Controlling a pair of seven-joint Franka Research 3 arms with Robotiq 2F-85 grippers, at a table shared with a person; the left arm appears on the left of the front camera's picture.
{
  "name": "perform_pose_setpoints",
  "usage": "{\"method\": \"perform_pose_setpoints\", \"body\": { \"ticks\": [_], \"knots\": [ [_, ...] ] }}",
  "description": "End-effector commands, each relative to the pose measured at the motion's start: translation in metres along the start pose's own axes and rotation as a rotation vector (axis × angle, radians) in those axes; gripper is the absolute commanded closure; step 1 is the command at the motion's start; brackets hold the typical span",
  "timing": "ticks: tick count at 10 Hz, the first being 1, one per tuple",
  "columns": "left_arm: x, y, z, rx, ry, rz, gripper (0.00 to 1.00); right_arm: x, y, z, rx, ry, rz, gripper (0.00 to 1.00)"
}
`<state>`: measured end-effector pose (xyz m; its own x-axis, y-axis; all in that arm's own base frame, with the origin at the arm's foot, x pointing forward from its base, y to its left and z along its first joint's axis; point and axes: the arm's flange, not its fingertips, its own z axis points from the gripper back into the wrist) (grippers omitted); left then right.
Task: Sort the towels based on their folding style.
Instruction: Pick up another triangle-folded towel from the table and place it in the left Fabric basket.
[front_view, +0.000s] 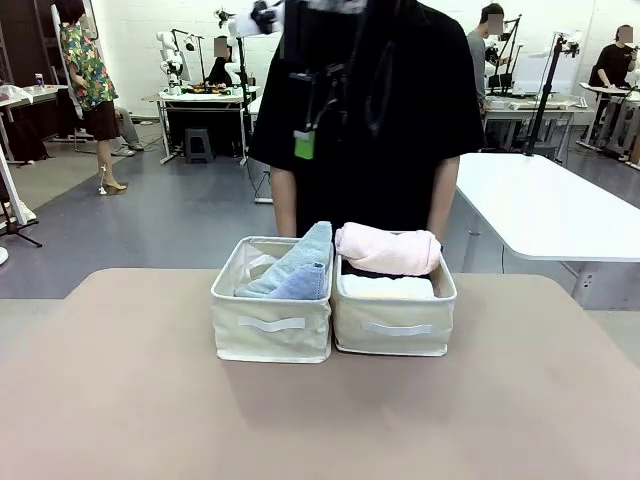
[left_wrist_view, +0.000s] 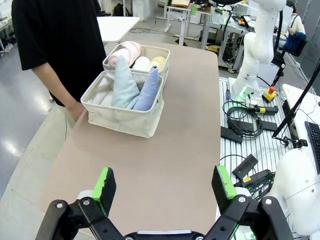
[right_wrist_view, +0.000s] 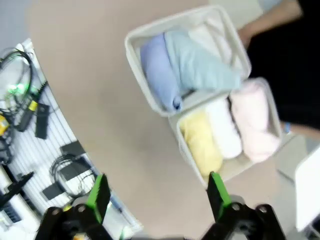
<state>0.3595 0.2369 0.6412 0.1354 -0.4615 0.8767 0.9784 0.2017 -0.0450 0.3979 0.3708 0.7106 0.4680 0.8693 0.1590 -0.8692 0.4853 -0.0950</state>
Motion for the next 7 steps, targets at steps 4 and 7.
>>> {"method": "perform_pose_setpoints", "body": {
  "ticks": [4,7],
  "knots": [
    [0.001,-0.002,0.002,0.001,-0.013,-0.017,0.0,-0.135,0.032,-0.019,-0.045,-0.104,-0.147,0.0],
    [0.001,-0.002,0.002,0.001,-0.013,-0.017,0.0,-0.121,0.021,0.002,-0.044,-0.058,-0.167,0.0]
  ]
}}
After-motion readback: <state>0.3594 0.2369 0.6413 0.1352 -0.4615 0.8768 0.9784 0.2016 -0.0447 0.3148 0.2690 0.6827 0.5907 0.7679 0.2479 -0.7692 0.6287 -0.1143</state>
